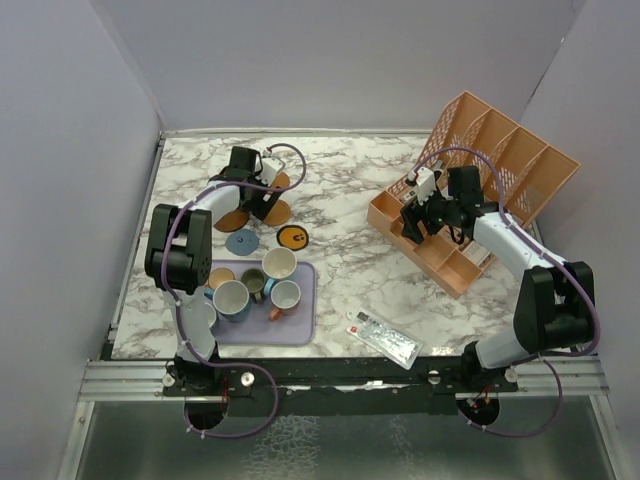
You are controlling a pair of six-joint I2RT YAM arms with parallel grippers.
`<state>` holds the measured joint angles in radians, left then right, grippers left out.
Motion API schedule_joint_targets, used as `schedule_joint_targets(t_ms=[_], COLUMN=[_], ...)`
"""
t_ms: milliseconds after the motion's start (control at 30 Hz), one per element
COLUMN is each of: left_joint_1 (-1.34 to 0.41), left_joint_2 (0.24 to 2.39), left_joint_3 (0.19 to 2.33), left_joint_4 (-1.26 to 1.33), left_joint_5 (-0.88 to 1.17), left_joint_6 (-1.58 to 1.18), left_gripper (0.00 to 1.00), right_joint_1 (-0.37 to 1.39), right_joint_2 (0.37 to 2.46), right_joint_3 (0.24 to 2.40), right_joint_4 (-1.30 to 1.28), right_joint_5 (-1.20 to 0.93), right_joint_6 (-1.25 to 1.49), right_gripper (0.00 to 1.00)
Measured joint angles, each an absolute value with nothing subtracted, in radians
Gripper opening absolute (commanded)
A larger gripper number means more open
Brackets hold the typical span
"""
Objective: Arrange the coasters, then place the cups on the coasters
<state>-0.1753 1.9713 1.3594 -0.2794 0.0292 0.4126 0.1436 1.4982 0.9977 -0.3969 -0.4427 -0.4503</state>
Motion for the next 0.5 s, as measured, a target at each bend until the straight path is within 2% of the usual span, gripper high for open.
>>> schedule_joint_targets(t_ms=[500], left_joint_1=[-0.159], left_joint_2=[1.971], left_joint_3=[1.377], left_joint_4=[-0.321], left_joint_5=[0.021], left_joint_6=[0.393], left_gripper=[0.88], right_joint_1=[0.144], right_joint_2=[1.498], right_joint_3=[0.998], right_joint_4=[-0.398], right_joint_5=[-0.443], right_joint_6=[-0.450], right_gripper=[0.75])
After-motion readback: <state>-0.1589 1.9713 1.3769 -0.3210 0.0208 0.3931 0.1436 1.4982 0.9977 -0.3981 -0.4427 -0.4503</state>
